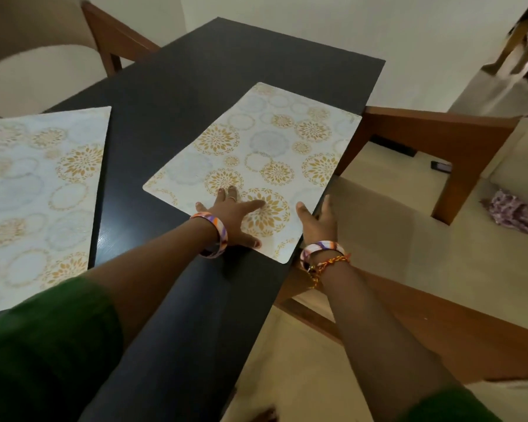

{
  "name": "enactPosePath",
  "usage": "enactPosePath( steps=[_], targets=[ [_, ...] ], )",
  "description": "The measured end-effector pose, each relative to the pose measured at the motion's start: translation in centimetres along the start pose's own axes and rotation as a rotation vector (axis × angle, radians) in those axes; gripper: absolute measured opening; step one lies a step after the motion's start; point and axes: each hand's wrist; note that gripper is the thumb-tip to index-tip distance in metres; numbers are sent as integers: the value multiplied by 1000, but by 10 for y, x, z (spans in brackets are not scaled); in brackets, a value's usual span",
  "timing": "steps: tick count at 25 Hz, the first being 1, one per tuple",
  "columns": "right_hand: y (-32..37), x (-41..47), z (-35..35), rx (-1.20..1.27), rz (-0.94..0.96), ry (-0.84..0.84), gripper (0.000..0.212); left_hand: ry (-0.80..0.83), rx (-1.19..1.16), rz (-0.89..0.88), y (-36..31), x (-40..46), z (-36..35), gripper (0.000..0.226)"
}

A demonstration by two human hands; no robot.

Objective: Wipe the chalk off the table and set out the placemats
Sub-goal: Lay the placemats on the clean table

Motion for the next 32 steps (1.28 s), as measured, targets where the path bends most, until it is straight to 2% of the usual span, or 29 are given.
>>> enactPosePath(
  steps=[10, 30, 32],
  targets=[
    [2, 14, -2, -140, -39, 112, 70, 36, -13, 84, -7, 3, -2, 91],
    [12, 10, 4, -179, -109, 117, 67, 61, -42, 72, -14, 6, 3, 88],
    [11, 9, 1, -183, -79, 76, 67, 62, -50, 61, -14, 4, 3, 84]
  ],
)
Point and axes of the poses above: each hand's wrist, its own x-axis towards the middle knuckle, its own z-axis out of the back of the hand, y = z × x, and after that the axes turned 4 degrees about -x, right-handed
